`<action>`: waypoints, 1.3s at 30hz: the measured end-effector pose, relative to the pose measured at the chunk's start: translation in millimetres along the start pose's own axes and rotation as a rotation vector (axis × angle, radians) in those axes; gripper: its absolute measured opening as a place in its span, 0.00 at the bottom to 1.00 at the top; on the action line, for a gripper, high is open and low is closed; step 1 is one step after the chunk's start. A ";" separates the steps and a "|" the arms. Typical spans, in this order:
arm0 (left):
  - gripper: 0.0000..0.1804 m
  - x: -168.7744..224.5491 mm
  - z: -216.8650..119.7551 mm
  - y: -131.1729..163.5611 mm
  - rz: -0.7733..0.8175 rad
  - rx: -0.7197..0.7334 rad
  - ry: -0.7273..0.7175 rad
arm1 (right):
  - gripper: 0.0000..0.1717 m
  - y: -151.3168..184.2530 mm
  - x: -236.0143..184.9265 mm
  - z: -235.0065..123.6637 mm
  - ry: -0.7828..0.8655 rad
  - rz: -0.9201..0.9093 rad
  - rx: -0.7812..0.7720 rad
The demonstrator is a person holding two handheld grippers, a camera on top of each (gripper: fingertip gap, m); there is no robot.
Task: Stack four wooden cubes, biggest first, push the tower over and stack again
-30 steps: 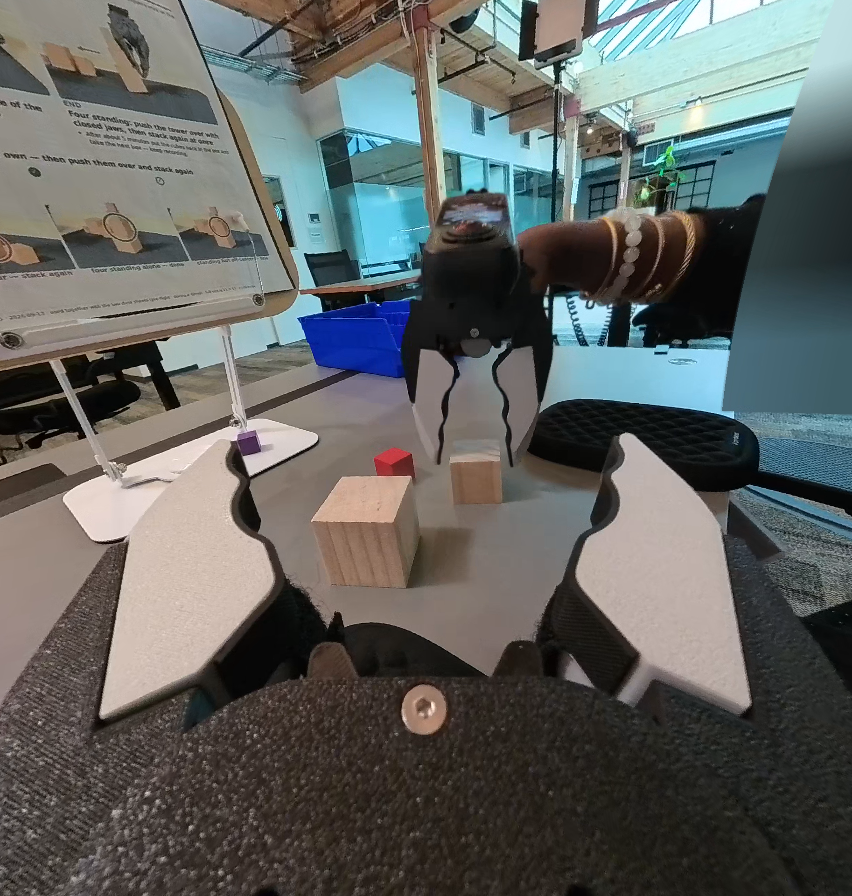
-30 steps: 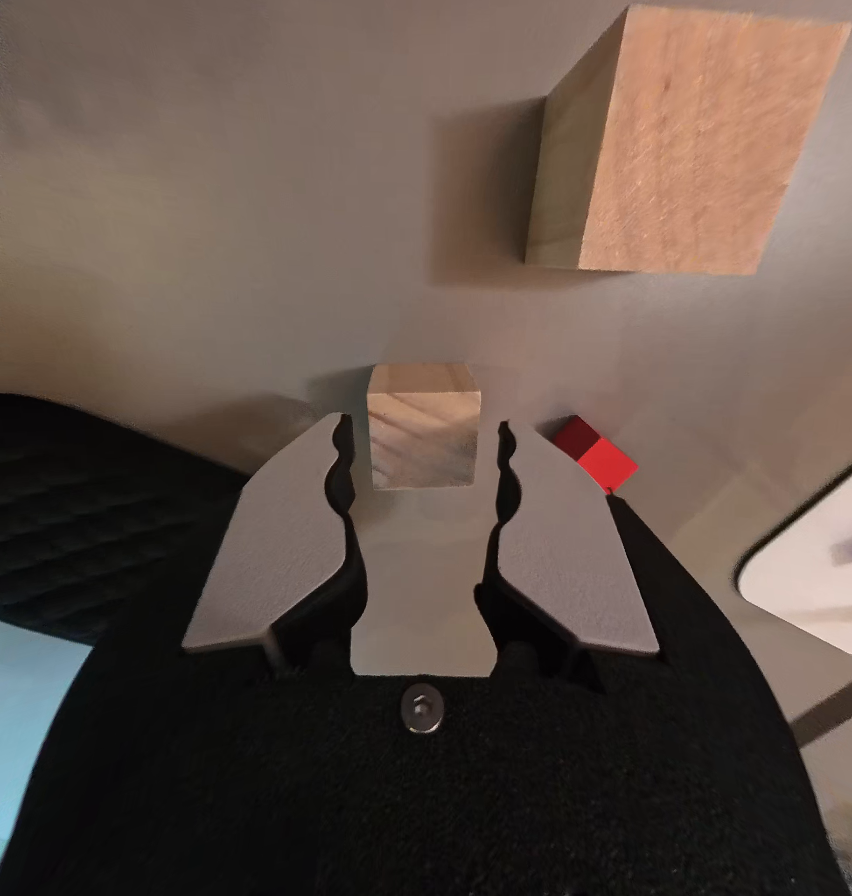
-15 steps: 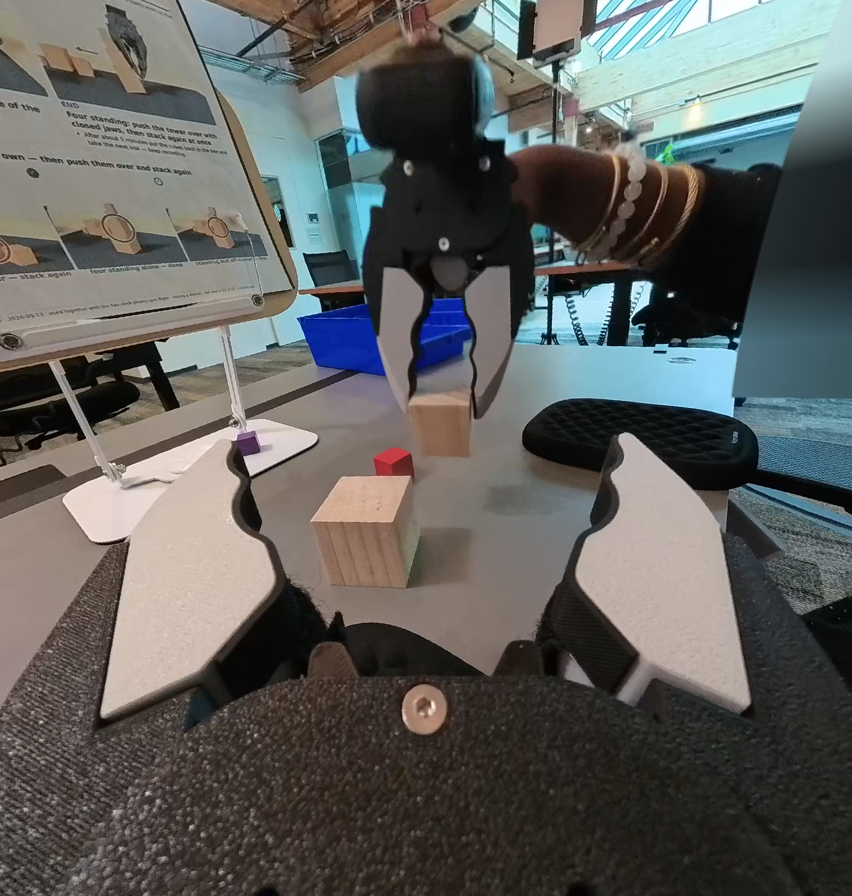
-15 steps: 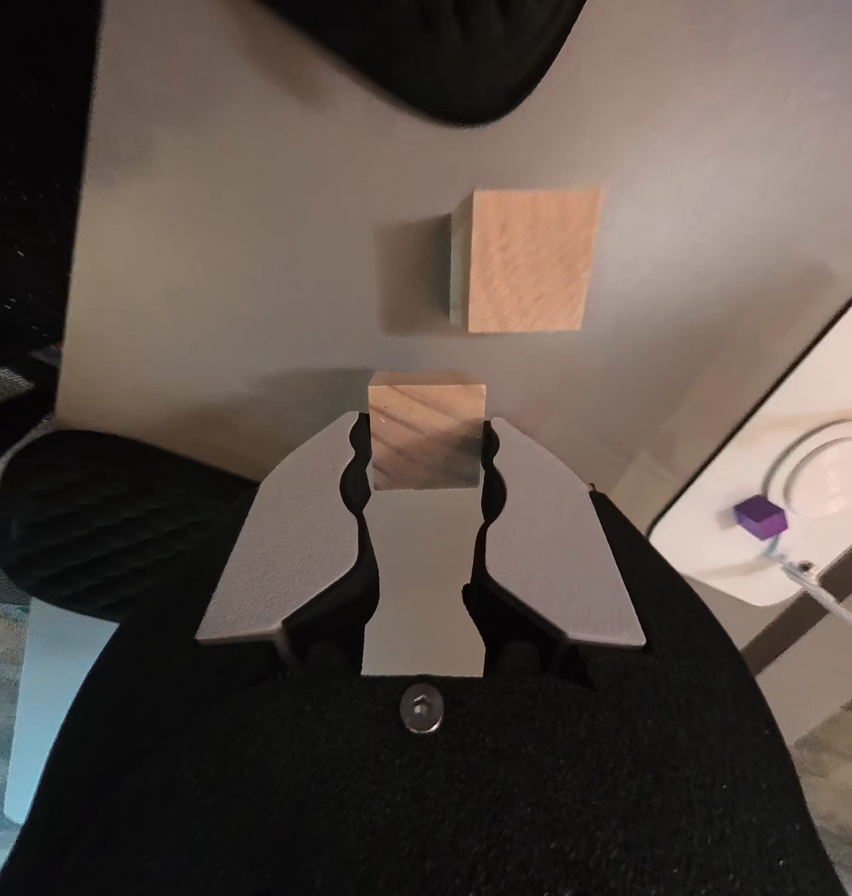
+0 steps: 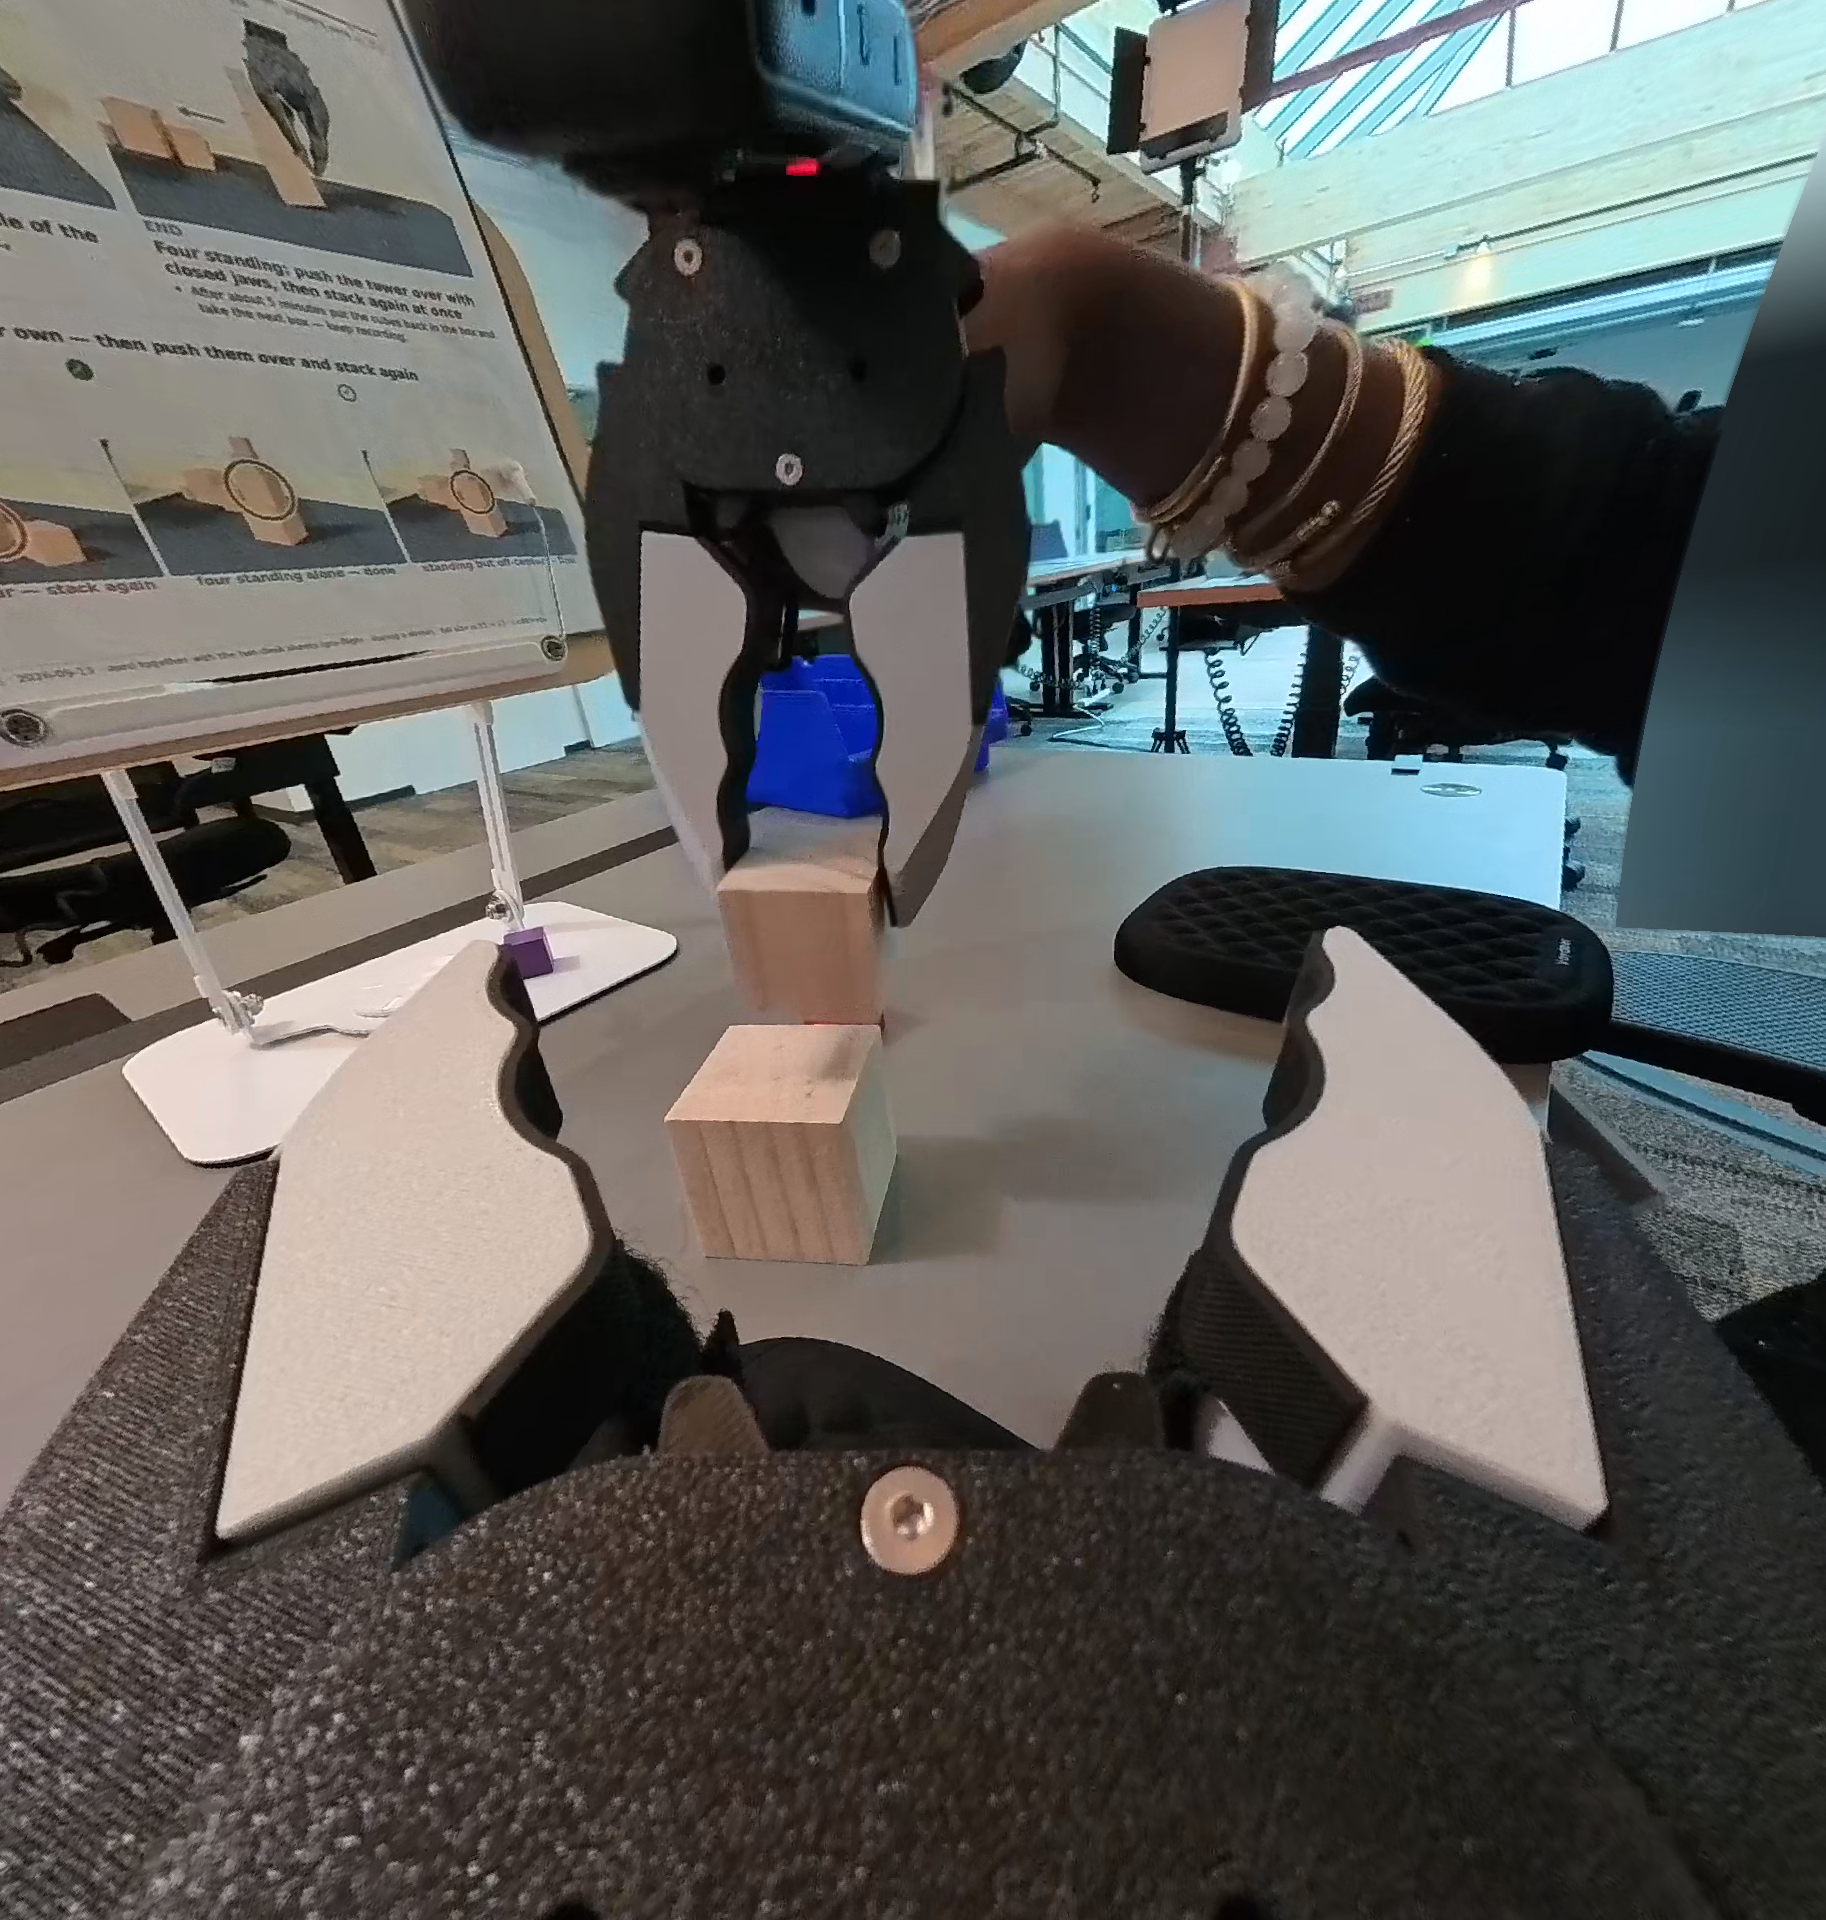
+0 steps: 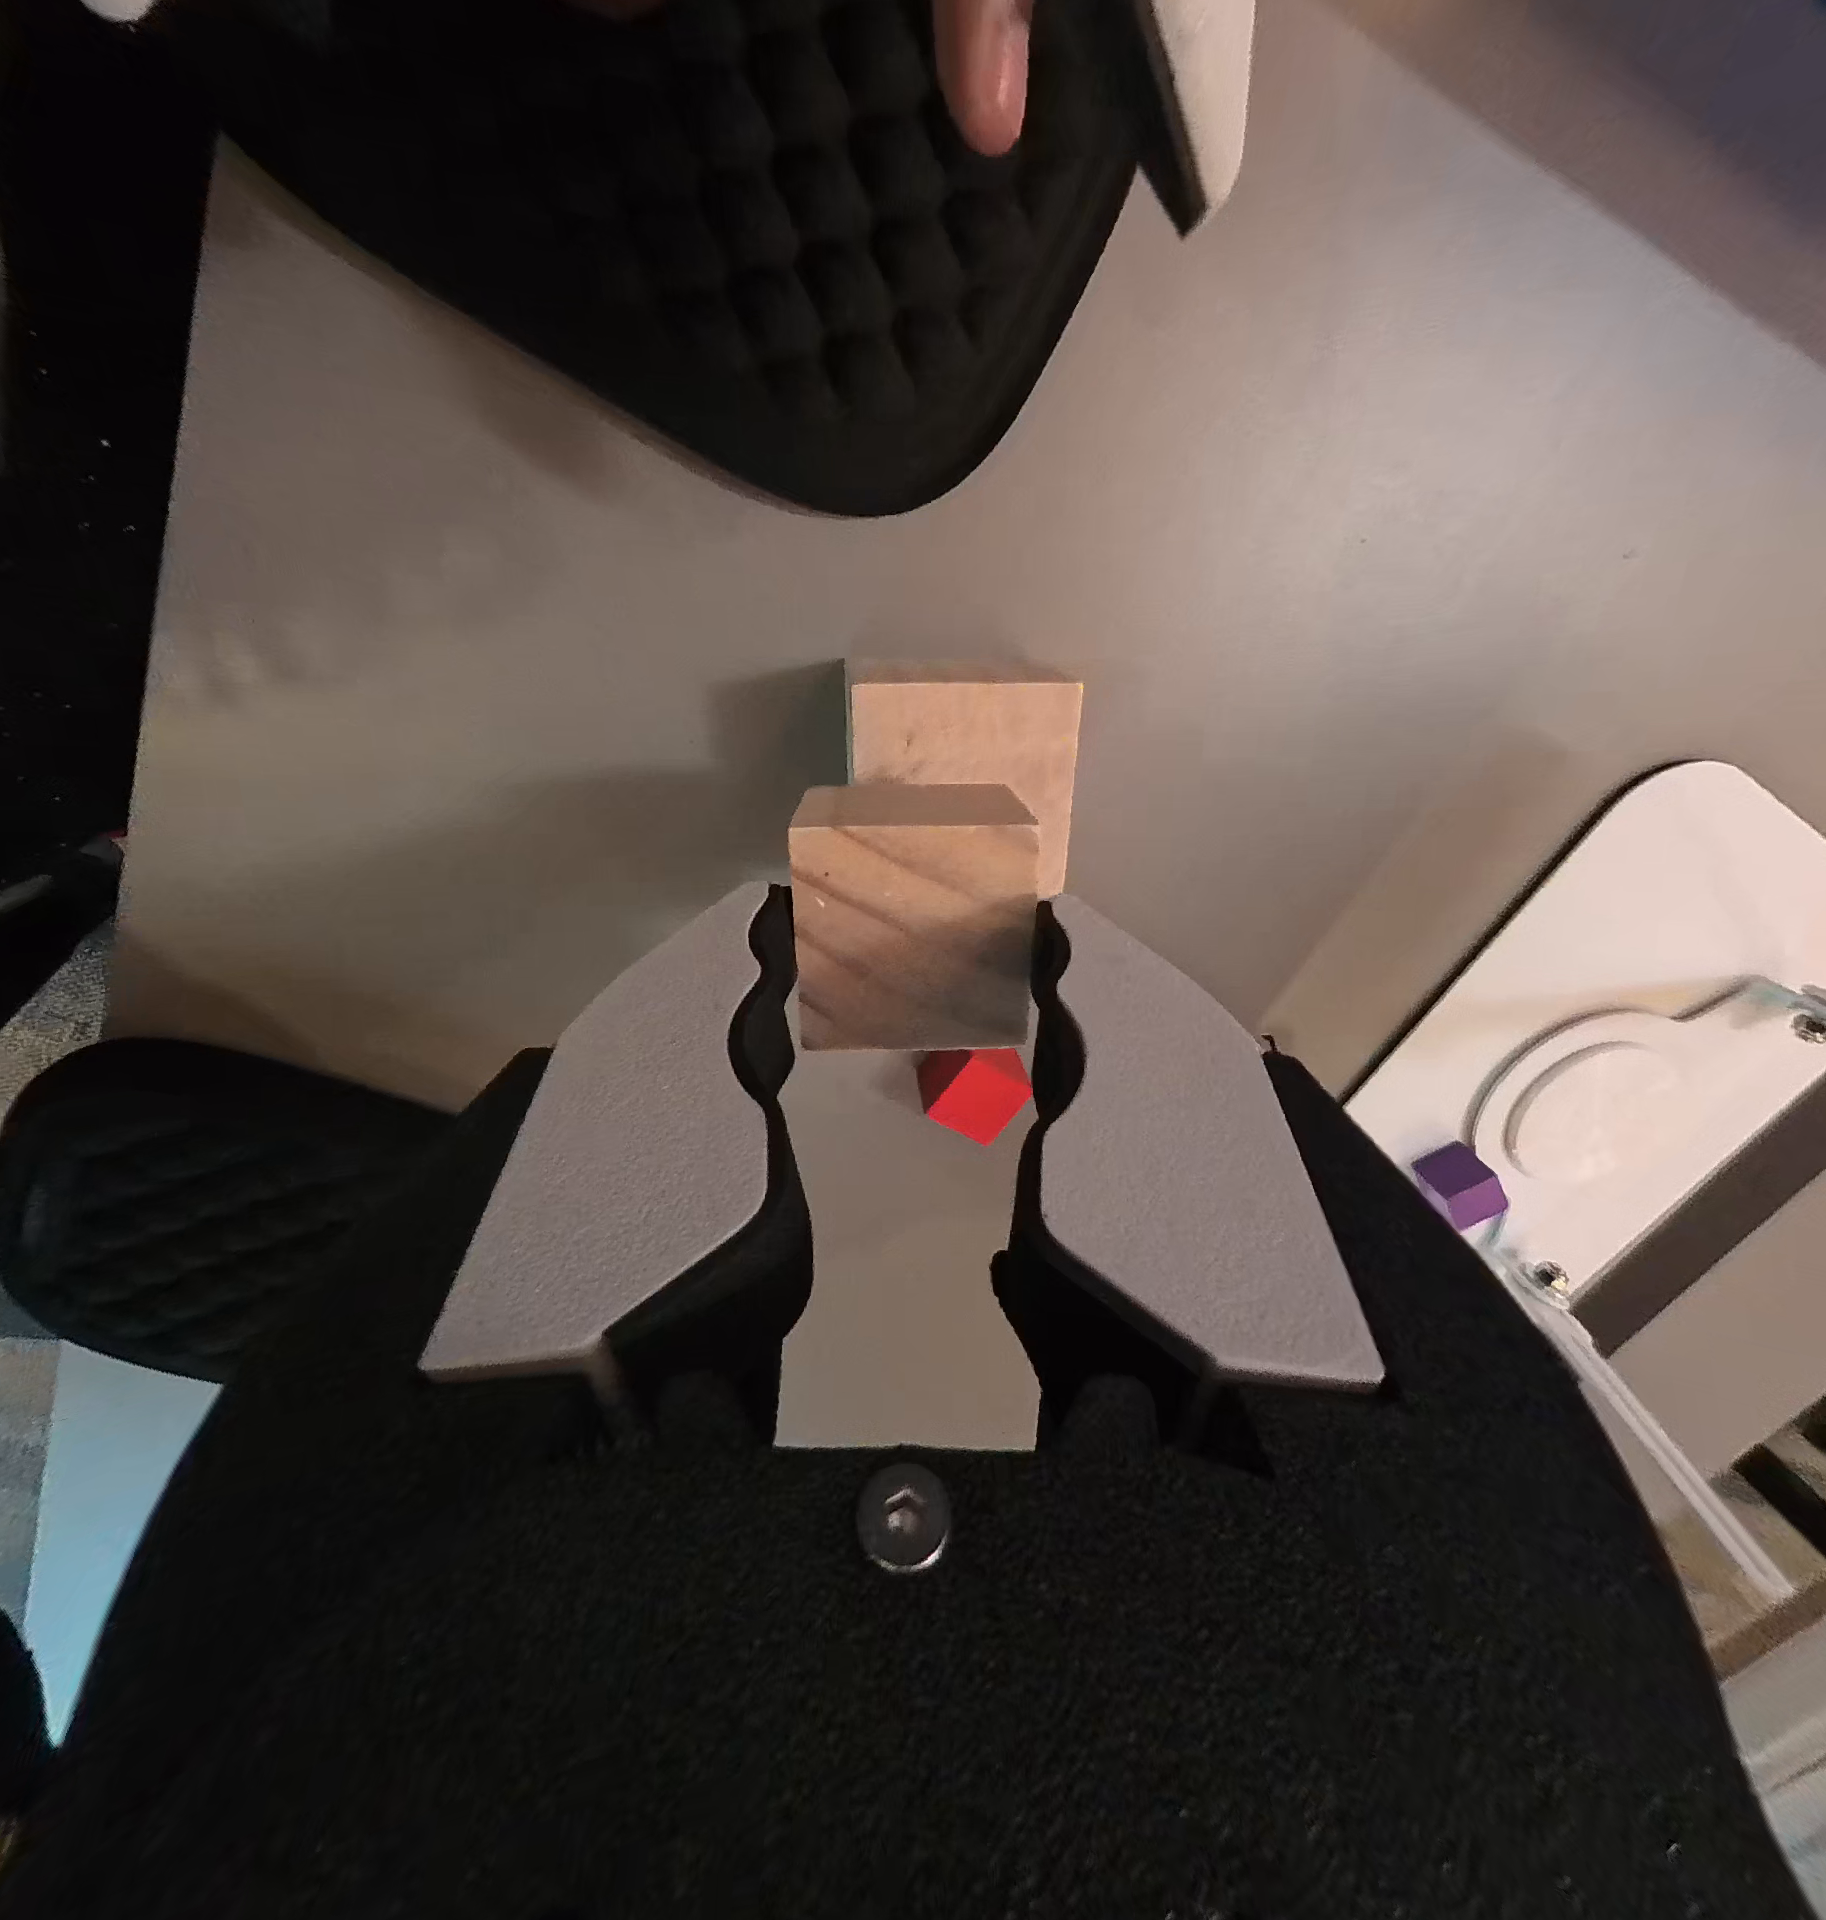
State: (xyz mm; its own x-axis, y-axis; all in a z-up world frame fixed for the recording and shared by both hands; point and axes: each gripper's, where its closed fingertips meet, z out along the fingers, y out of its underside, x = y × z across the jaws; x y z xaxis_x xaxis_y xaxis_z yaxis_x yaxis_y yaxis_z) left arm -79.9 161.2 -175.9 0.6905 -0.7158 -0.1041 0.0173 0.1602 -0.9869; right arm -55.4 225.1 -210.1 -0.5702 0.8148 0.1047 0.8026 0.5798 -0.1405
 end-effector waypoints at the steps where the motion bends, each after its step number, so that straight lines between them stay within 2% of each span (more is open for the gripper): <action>1: 0.74 0.1 0.0 0.0 0.001 0.000 0.000 | 0.25 -0.5 0.9 2.0 -0.005 -0.005 -0.006; 14: 0.74 0.0 -0.3 -0.4 0.000 0.004 0.000 | 0.25 -5.9 14.6 19.4 -0.047 0.027 -0.004; 34: 0.73 -0.2 -0.4 -0.7 0.000 0.006 -0.002 | 0.25 -6.3 14.7 26.5 -0.054 0.029 0.021; 39: 0.73 -0.2 -0.6 -0.9 0.000 0.008 -0.001 | 0.36 -4.9 17.5 20.8 -0.022 0.054 0.050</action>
State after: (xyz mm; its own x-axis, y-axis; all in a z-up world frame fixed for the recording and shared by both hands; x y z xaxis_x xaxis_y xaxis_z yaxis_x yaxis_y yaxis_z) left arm -80.4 160.8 -175.0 0.6915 -0.7148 -0.1044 0.0231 0.1663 -0.9858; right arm -73.0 236.6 -228.0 -0.5308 0.8442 0.0745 0.8226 0.5343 -0.1943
